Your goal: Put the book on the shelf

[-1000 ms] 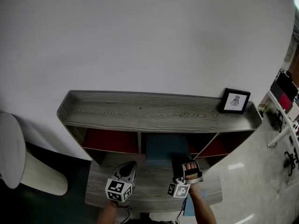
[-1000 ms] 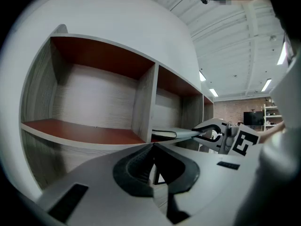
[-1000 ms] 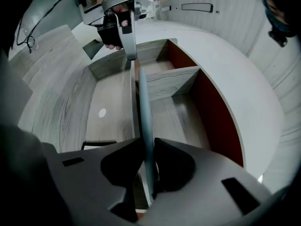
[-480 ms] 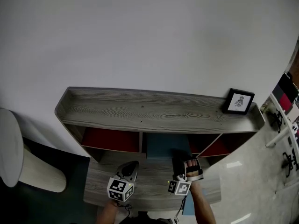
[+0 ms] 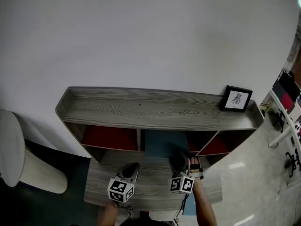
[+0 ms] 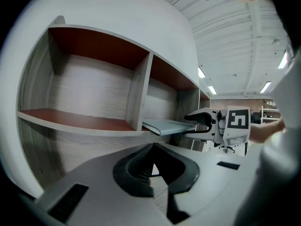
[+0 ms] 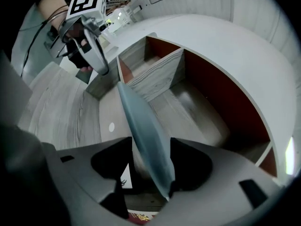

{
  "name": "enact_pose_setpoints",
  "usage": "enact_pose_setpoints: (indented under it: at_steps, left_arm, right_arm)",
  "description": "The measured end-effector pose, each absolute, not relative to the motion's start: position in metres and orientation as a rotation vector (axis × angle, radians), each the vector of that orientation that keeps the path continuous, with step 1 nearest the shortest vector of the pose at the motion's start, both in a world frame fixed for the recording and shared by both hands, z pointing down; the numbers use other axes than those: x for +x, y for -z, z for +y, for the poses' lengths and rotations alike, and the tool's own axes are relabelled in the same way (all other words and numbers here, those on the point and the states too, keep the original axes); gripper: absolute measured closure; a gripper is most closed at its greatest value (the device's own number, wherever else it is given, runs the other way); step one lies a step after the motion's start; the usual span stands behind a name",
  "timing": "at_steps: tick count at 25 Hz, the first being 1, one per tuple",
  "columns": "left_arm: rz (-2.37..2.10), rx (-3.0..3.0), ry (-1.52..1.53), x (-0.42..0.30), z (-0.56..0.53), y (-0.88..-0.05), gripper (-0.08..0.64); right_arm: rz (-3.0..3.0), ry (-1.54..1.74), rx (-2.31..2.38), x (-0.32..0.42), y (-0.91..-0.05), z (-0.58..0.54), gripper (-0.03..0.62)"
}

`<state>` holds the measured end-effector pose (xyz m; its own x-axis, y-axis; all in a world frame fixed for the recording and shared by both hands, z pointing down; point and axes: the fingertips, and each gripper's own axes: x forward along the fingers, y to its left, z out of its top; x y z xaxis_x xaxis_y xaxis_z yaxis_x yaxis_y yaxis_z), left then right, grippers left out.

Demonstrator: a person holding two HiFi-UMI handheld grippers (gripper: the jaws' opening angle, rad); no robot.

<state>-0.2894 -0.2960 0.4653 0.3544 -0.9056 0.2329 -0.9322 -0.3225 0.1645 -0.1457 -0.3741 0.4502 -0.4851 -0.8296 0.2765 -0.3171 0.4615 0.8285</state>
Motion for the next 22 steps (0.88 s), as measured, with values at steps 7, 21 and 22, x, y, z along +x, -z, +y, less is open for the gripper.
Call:
enact_pose_setpoints:
  at_steps: [7,21,22]
  left_arm:
    - [-1.625,2.384,-0.151,-0.263,-0.285,-0.456,0.554]
    - [-1.633,2.523,-0.127,-0.188,-0.240,-0.403,0.554]
    - [-1.635,2.530,-0.125,-0.182,-0.235,-0.400,0.554]
  right_arm:
    - [-2.197,0.769,1.053,-0.119,-0.436,-0.353,0.310]
    - [-2.473,0.493,1.548,-0.010,-0.365,-0.279,0.422]
    - [-2.480,0.472,1.580,-0.001,-0.363,-0.272,0.442]
